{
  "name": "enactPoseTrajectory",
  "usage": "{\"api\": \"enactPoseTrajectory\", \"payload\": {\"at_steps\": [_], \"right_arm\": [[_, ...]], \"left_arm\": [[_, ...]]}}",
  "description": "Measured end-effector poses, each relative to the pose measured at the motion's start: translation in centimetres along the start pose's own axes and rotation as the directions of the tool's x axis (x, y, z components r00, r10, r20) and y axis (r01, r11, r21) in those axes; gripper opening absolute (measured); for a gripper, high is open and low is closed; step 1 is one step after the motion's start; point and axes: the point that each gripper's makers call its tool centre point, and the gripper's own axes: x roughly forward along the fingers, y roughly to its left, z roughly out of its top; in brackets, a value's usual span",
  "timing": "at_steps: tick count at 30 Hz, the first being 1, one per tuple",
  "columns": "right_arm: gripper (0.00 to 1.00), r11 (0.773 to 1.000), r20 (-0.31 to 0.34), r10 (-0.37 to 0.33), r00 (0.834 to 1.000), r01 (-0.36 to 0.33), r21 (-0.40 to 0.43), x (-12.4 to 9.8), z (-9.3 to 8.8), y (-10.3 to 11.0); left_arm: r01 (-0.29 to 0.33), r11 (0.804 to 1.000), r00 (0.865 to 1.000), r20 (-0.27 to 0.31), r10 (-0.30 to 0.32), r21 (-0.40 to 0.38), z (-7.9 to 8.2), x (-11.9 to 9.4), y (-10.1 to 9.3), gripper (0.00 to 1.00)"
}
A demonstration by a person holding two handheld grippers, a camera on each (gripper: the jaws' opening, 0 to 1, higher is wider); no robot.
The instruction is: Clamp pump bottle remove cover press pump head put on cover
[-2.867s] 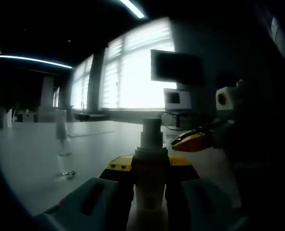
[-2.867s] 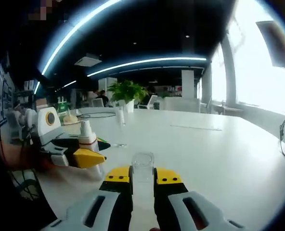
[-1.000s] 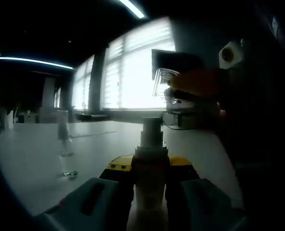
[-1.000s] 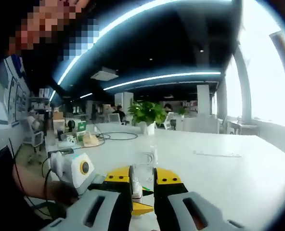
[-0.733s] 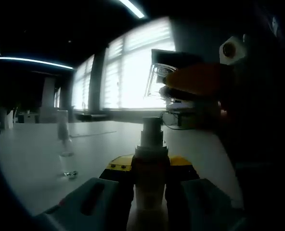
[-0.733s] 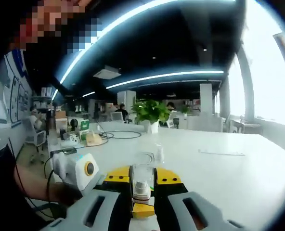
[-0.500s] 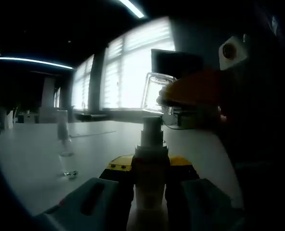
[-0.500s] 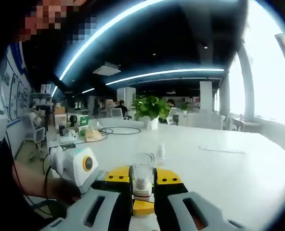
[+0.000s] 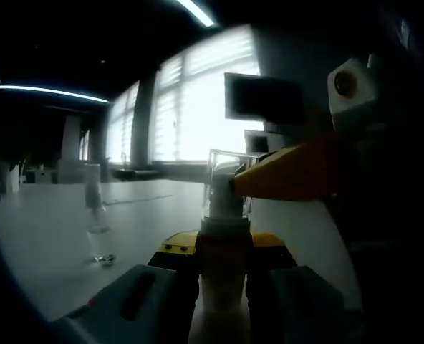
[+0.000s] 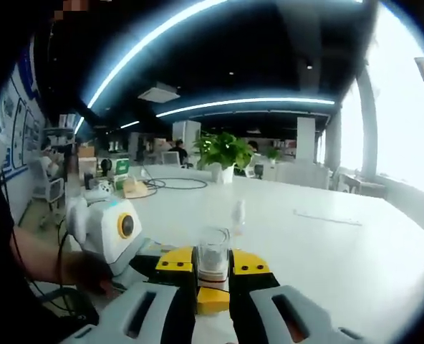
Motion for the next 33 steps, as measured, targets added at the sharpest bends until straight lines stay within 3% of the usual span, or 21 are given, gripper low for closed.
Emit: {"api": "enactPoseTrajectory", "payload": {"at_steps": [14, 33], "right_arm": [[0.11, 0.999, -0.02, -0.03, 0.999, 0.031, 0.039, -0.08, -0.49, -0.04], [0.11, 0.999, -0.016, -0.024, 1.0, 0.024, 0.031, 0.19, -0.4, -0.09]], "left_arm": [[0.001, 1.0, 1.0, -0.001, -0.001, 0.005, 0.08, -0.05, -0.12, 0.15], [-0.001, 1.0, 1.0, -0.003, 0.001, 0.006, 0.01, 0.08, -0.09, 0.15]]}}
